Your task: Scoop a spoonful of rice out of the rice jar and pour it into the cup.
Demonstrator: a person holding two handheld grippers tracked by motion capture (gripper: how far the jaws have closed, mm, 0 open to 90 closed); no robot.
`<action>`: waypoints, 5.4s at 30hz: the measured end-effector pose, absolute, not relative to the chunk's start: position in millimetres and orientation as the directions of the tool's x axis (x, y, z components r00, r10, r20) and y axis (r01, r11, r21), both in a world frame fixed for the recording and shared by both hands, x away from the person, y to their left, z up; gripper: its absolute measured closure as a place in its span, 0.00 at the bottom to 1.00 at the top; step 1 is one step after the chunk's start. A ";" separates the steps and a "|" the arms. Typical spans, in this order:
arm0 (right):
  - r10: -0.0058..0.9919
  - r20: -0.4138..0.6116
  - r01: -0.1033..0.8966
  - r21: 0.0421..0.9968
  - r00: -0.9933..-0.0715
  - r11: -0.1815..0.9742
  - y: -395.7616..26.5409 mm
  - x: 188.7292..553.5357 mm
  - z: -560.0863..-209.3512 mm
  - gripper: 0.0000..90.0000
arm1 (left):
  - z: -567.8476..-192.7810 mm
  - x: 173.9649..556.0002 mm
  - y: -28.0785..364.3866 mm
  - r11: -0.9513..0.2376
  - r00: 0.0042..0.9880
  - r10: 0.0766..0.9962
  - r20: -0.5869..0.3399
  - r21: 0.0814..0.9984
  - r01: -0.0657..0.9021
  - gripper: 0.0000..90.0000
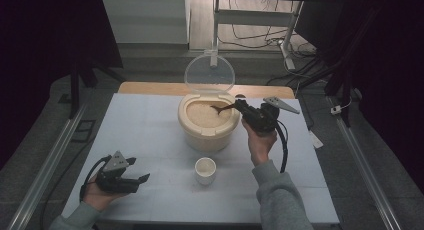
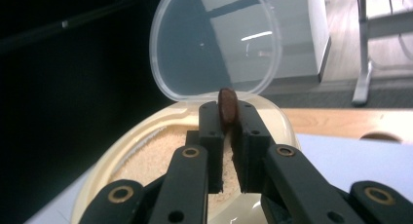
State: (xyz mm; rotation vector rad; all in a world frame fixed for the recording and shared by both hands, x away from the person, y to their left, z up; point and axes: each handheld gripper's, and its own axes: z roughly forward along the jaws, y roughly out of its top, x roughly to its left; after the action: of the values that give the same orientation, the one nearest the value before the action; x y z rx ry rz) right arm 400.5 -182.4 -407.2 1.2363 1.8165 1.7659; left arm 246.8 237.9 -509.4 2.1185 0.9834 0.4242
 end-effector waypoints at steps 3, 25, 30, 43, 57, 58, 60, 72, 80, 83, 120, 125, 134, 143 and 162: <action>0.732 0.411 0.403 0.893 -0.543 -0.202 -188.1 404.4 -411.8 0.93 | -509.4 247.0 238.3 -0.423 0.650 0.760 -0.016 0.748 0.512 0.25; 0.632 0.632 0.538 0.755 -0.449 -0.373 -206.8 405.9 -418.2 0.93 | -509.2 247.2 238.2 -0.422 0.649 0.761 -0.013 0.749 0.510 0.25; 0.608 0.666 0.555 0.728 -0.432 -0.403 -209.3 405.1 -416.9 0.93 | -509.2 247.2 237.7 -0.426 0.649 0.761 -0.008 0.748 0.509 0.25; 0.527 0.770 0.618 0.620 -0.360 -0.484 -220.4 407.4 -419.4 0.93 | -509.1 247.1 237.3 -0.431 0.651 0.759 -0.002 0.747 0.506 0.25; 0.453 0.828 0.641 0.549 -0.329 -0.537 -230.6 409.3 -421.6 0.93 | -509.1 247.2 237.4 -0.432 0.650 0.760 -0.001 0.747 0.506 0.25; 0.452 0.828 0.641 0.549 -0.330 -0.536 -231.0 409.2 -421.2 0.93 | -509.2 247.3 237.3 -0.432 0.650 0.760 0.000 0.747 0.506 0.25; 0.445 0.832 0.641 0.544 -0.330 -0.541 -231.6 409.0 -420.3 0.93 | -509.2 247.3 237.3 -0.432 0.650 0.760 0.000 0.747 0.506 0.25; 0.422 0.846 0.648 0.524 -0.325 -0.552 -235.3 409.0 -416.7 0.93 | -509.5 247.3 237.3 -0.436 0.649 0.761 0.005 0.744 0.505 0.25; 0.416 0.847 0.653 0.524 -0.331 -0.547 -237.1 406.9 -413.2 0.93 | -509.7 247.6 237.0 -0.440 0.651 0.759 0.007 0.743 0.504 0.25; 0.416 0.845 0.651 0.528 -0.337 -0.545 -237.4 406.4 -412.2 0.93 | -509.9 247.9 236.9 -0.440 0.651 0.759 0.007 0.743 0.505 0.26; 0.356 0.859 0.719 0.506 -0.369 -0.476 -254.0 374.7 -405.7 0.93 | -510.3 248.7 236.5 -0.439 0.651 0.759 0.005 0.742 0.507 0.25; 0.347 0.859 0.730 0.506 -0.377 -0.460 -255.4 367.0 -406.3 0.93 | -510.4 249.1 236.4 -0.440 0.651 0.759 0.005 0.741 0.507 0.25; 0.331 0.861 0.757 0.501 -0.386 -0.419 -252.5 354.0 -410.3 0.93 | -510.3 249.1 236.6 -0.440 0.652 0.758 0.005 0.741 0.507 0.25; 0.352 0.853 0.784 0.504 -0.386 -0.361 -250.5 342.7 -418.1 0.93 | -510.8 249.7 236.3 -0.443 0.653 0.757 0.005 0.739 0.508 0.25; 0.524 0.753 0.794 0.569 -0.397 -0.216 -238.9 339.4 -432.1 0.93 | -511.3 250.0 236.3 -0.447 0.654 0.757 0.009 0.736 0.508 0.25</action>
State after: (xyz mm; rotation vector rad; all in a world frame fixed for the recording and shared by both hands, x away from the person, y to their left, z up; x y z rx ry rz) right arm 339.4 -238.9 -432.1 1.8246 2.0927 1.9279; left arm 250.0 236.3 -511.3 2.1444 0.9765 0.4394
